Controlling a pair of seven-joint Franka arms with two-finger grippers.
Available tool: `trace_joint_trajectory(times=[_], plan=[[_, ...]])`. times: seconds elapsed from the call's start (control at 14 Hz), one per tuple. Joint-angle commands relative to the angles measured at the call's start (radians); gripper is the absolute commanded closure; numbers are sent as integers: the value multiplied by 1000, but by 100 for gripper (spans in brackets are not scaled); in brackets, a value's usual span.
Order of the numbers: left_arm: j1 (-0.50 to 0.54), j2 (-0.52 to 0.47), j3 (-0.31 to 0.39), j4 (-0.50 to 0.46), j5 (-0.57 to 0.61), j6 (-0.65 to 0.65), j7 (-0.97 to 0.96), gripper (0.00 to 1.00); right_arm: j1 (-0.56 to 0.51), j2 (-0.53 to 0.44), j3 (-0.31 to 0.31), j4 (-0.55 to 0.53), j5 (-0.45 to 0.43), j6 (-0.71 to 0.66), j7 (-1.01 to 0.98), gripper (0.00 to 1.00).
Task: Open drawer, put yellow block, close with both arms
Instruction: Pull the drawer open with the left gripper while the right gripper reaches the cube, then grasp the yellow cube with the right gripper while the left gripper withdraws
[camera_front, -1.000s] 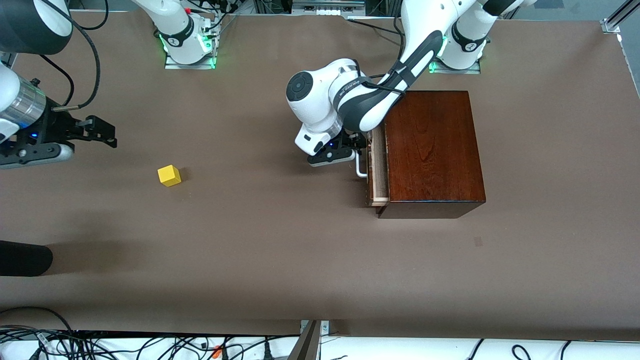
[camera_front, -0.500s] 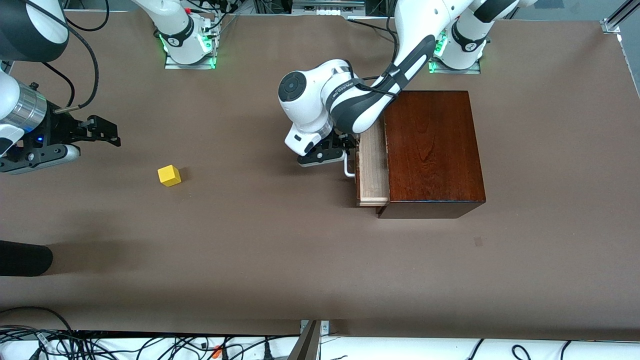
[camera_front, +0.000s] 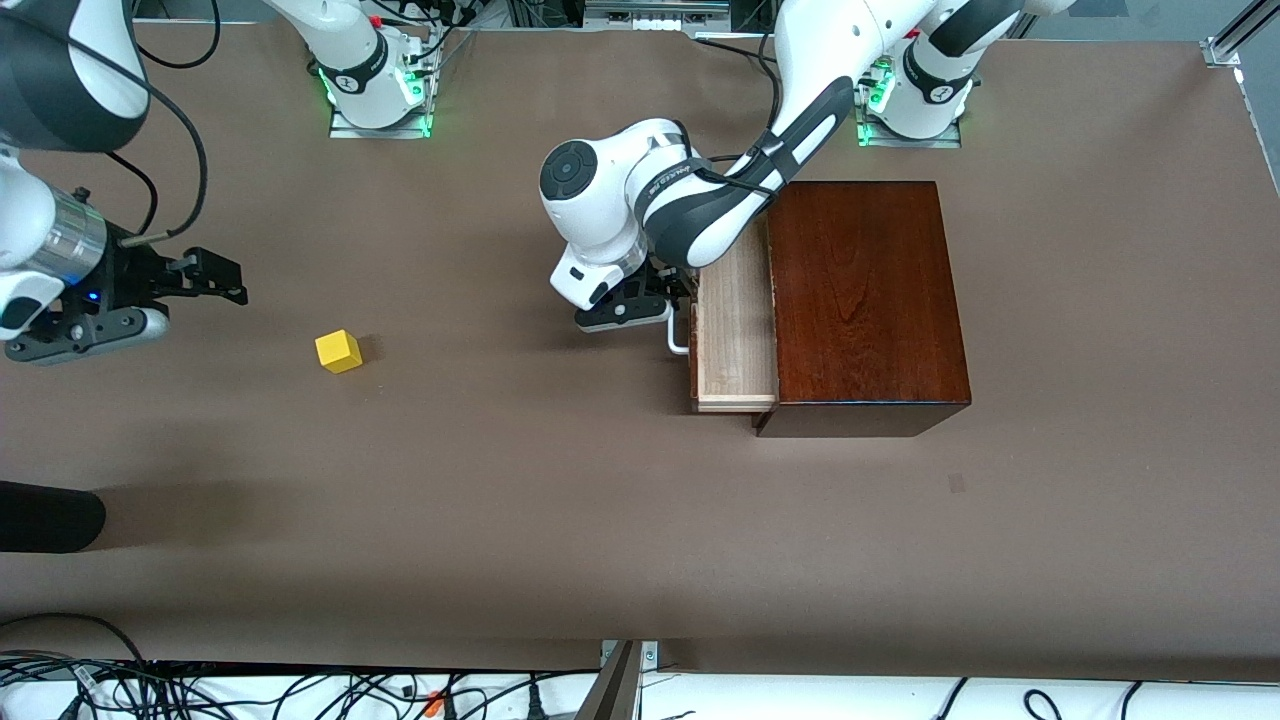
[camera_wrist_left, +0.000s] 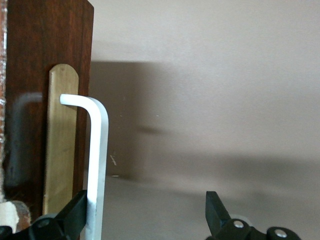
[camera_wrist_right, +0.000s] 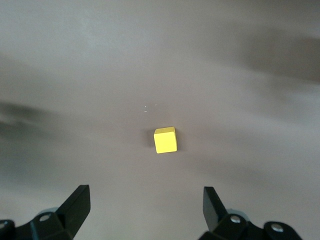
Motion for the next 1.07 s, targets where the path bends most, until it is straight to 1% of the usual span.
trace_joint_trajectory(times=[0.0, 0.14, 0.21, 0.43, 0.57, 0.64, 0.71, 0.79, 0.86, 0.93, 1.0], plan=[[-42, 50, -8, 82, -52, 76, -23, 0, -8, 30, 3, 16, 1, -3, -14, 0], [-42, 49, -8, 82, -69, 111, -23, 0, -11, 63, 3, 17, 1, -1, -27, 0], [-42, 49, -8, 84, -70, 114, -21, 0, -9, 100, 3, 19, 4, -3, -26, 0], [-24, 26, -11, 84, -75, 94, -14, 0, -6, 119, 3, 5, 7, 17, -26, 0], [29, -31, -24, 80, -96, 44, -7, 0, -6, 113, 8, -53, 13, 98, -58, 0], [63, -69, -51, 76, -110, 7, 18, 0, -6, 117, 8, -82, 12, 132, -98, 0], [112, -115, -79, 67, -137, -45, 66, 0, -8, 134, 8, -132, 15, 205, -110, 0], [163, -159, -99, 61, -171, -105, 115, 0, -9, 148, 8, -198, 16, 314, -142, 0], [218, -207, -108, 61, -209, -167, 165, 0, -9, 142, 8, -275, 16, 404, -167, 0], [267, -251, -108, 41, -249, -202, 215, 0, -9, 131, 8, -333, 18, 466, -173, 0], [319, -305, -108, 6, -282, -212, 271, 0, -9, 128, 8, -364, 17, 503, -175, 0]])
